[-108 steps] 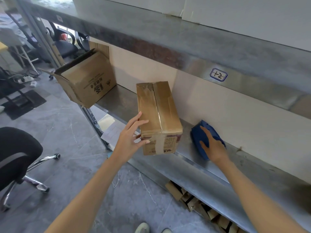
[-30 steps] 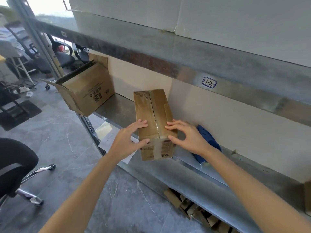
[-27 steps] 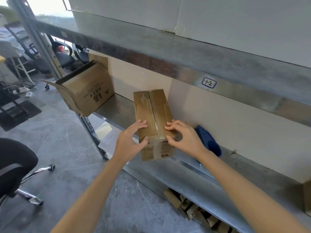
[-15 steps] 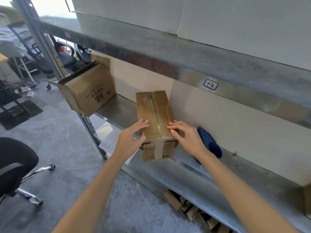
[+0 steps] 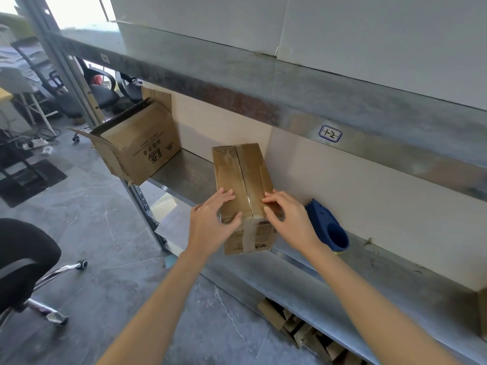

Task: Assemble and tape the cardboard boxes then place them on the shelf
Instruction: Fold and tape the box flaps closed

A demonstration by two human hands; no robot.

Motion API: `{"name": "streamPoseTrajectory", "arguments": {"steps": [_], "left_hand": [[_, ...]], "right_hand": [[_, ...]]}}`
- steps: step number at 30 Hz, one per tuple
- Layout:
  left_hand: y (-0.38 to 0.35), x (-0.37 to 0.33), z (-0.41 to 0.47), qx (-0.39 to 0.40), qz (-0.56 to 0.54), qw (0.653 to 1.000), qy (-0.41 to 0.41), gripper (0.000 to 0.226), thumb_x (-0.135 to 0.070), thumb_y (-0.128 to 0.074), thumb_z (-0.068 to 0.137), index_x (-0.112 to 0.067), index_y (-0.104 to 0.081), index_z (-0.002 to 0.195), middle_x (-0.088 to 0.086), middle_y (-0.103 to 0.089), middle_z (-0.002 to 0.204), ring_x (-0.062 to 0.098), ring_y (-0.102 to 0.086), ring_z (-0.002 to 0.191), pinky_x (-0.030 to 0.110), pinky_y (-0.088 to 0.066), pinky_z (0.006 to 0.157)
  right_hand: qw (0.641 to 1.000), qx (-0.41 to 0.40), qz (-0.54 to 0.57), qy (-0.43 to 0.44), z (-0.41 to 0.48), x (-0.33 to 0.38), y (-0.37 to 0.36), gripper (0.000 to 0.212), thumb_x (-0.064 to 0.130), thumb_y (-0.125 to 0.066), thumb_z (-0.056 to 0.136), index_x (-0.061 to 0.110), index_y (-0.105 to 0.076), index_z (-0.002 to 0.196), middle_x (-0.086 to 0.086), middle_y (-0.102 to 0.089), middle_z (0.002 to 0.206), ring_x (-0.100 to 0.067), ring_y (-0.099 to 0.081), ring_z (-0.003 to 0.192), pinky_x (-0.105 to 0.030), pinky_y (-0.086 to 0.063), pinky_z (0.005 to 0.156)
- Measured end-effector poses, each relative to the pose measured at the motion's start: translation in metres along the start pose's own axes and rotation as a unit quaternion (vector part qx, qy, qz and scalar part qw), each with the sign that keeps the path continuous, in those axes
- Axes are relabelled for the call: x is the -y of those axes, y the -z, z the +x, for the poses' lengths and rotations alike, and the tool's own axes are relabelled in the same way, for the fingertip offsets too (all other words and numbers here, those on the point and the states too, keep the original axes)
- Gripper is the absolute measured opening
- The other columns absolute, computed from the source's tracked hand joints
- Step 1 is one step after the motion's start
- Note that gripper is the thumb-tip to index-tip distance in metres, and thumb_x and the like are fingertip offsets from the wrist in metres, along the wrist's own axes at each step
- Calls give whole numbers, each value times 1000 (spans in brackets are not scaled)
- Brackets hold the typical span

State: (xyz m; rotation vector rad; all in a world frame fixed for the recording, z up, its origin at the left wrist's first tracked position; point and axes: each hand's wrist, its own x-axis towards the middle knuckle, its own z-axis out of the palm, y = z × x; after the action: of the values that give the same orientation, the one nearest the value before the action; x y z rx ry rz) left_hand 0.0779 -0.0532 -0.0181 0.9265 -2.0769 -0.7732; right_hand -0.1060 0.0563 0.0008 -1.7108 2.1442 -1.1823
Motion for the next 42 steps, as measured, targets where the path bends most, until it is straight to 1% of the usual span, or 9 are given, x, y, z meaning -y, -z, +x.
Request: {"name": "streamPoseTrajectory", "arguments": {"steps": [7, 11, 15, 18, 23, 26, 31, 38, 42], "left_hand": [[-23, -17, -7, -54, 68, 995, 46, 58, -55, -76, 72, -27, -64, 120, -2, -56, 142, 8, -41, 139, 41, -34, 106], [-13, -8, -3, -30, 58, 998, 21, 53, -56, -76, 74, -30, -65, 119, -11, -59, 137, 3, -41, 138, 39, -31, 109], [9, 7, 2, 35, -41, 999, -6, 40, -44, -74, 78, -35, -64, 116, -20, -61, 131, -1, -44, 135, 49, -39, 112], [20, 15, 8, 77, -68, 994, -26, 37, -19, -75, 85, -35, -65, 116, -23, -60, 130, -10, -43, 132, 31, -41, 112], [27, 20, 12, 138, -90, 986, -19, 36, -21, -71, 90, -37, -62, 122, -29, -55, 135, -9, -39, 135, 17, -32, 109], [34, 23, 13, 173, -96, 980, -21, 41, -20, -71, 90, -32, -61, 128, -28, -53, 139, -8, -36, 138, 14, -31, 109], [48, 22, 24, 258, -63, 964, -22, 64, 6, -63, 85, -35, -52, 133, -30, -43, 143, -22, -26, 134, -3, -25, 101], [35, 27, 10, 155, -86, 983, -37, 58, 8, -61, 86, -34, -62, 126, -26, -55, 136, -8, -39, 136, 6, -32, 106], [27, 29, 7, 108, -84, 989, -48, 57, 10, -59, 86, -33, -64, 122, -23, -59, 133, -6, -43, 134, 3, -34, 101]], "right_hand": [[995, -57, -81, -10, 0, 15, -14, 29, 37, -71, 84, 16, -64, 102, 6, -59, 109, -9, -51, 108, -27, -50, 72], [999, -9, -48, -4, 2, 6, -6, 31, 42, -68, 87, 19, -65, 109, 9, -61, 117, -5, -49, 118, -27, -48, 87], [996, 70, 48, -14, 1, -12, 11, 26, 22, -58, 96, 28, -64, 121, 17, -56, 132, 8, -38, 132, -25, -32, 110], [994, 80, 70, -20, 3, -17, 13, 31, 10, -52, 99, 27, -64, 121, 17, -57, 133, 8, -38, 132, -28, -31, 113], [991, 103, 80, -38, 5, -16, 20, 34, 14, -51, 101, 31, -58, 129, 14, -54, 137, 4, -41, 132, -30, -37, 111], [985, 147, 85, -42, 5, -14, 30, 38, 27, -58, 98, 34, -52, 135, 19, -52, 137, 9, -42, 127, -21, -40, 105], [976, 214, 40, -30, 12, -15, 43, 56, 8, -58, 93, 32, -47, 142, 19, -47, 142, 7, -39, 131, -9, -30, 103], [988, 145, 56, -17, 9, -21, 30, 40, 13, -53, 99, 35, -54, 133, 34, -48, 127, 21, -39, 122, 2, -32, 94], [990, 126, 54, -16, 9, -24, 25, 38, 17, -57, 97, 34, -57, 131, 26, -55, 129, 13, -44, 124, -3, -36, 98]]}}
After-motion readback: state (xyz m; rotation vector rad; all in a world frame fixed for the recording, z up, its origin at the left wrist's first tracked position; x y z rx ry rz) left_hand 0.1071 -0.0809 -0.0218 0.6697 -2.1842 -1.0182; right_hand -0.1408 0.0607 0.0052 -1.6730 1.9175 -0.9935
